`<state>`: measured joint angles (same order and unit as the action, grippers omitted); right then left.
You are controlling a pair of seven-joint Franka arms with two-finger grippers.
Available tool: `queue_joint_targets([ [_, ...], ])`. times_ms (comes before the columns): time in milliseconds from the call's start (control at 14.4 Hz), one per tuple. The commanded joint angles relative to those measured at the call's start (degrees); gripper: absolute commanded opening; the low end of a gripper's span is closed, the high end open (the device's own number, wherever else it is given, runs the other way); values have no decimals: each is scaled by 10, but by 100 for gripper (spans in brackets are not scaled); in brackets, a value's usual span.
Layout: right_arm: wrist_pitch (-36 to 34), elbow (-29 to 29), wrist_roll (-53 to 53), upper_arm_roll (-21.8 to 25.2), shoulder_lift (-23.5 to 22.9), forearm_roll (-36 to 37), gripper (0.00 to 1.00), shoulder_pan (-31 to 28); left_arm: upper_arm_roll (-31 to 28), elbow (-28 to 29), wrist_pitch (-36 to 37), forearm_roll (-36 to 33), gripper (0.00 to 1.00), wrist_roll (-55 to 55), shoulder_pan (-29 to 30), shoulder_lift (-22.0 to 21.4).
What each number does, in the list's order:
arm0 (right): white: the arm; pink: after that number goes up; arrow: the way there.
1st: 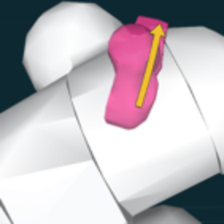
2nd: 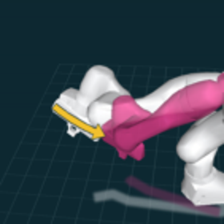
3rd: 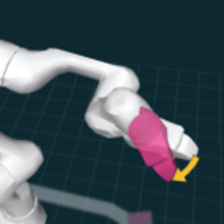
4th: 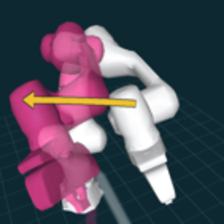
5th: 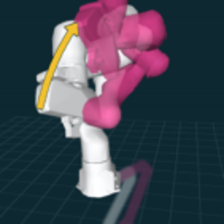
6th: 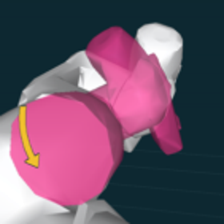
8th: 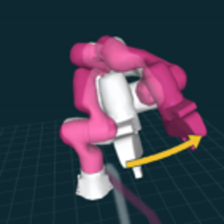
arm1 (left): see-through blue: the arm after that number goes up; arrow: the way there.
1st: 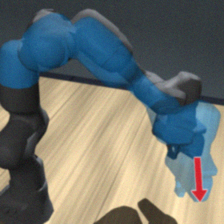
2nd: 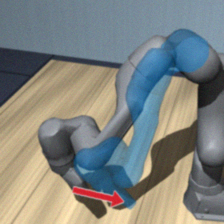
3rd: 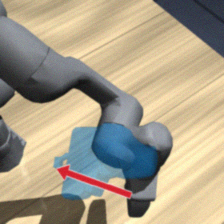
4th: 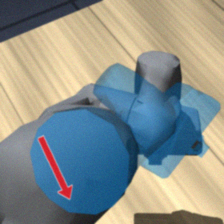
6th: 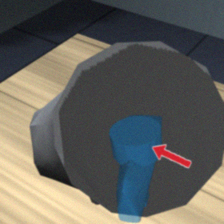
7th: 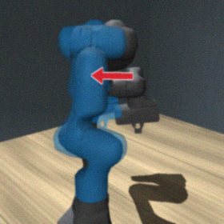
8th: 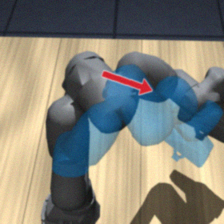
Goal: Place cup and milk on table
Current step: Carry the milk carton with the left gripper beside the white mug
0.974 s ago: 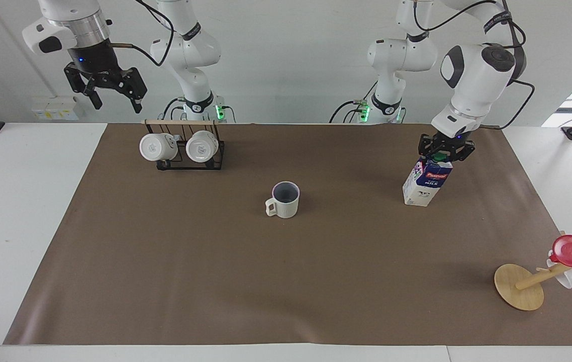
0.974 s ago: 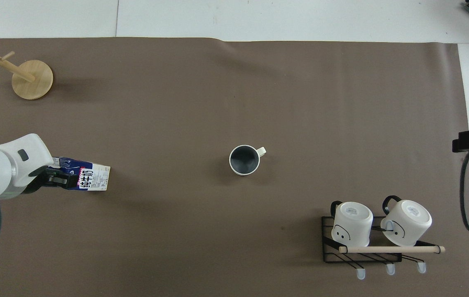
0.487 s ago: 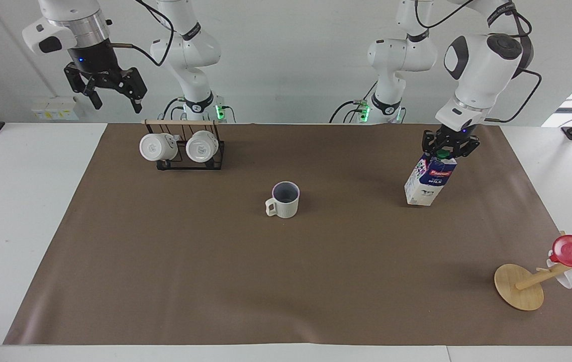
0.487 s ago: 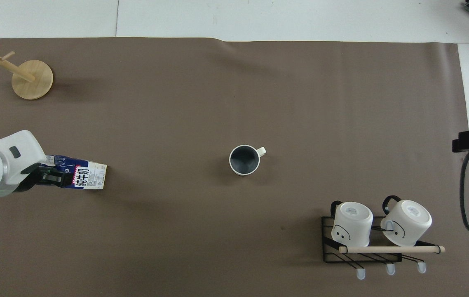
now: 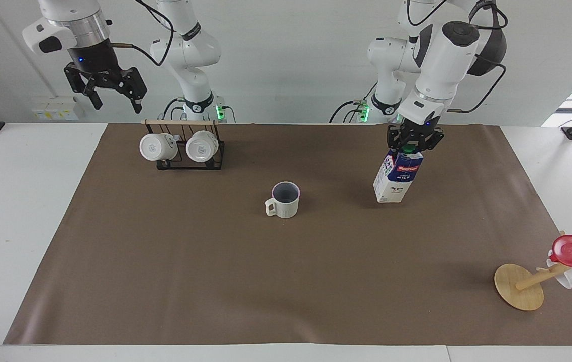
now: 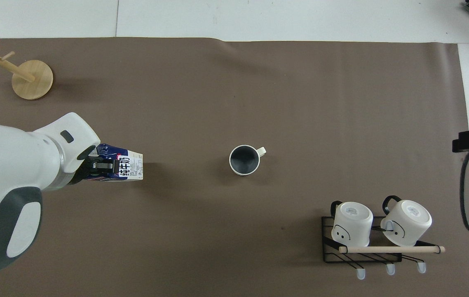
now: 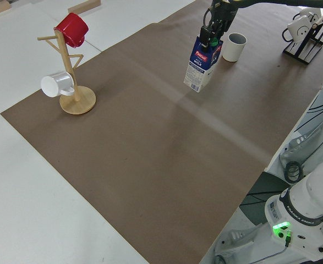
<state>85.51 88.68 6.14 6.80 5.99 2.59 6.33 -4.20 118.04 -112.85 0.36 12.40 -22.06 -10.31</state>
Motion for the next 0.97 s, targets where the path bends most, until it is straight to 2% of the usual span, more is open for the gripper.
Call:
queue_joint_targets([
  [0,-10,-10,-14,0,-5,-8,100,-6,-9,-34,18,17,57,19,-20,20],
  [487,-10,-10,-14,0,-5,-8,100,-6,-5,-109,9,18,56,119,-78,105],
  [904,-10,-10,-14,0,-5,-7,100,-6,3,-112,8,23,57,153,-101,117],
])
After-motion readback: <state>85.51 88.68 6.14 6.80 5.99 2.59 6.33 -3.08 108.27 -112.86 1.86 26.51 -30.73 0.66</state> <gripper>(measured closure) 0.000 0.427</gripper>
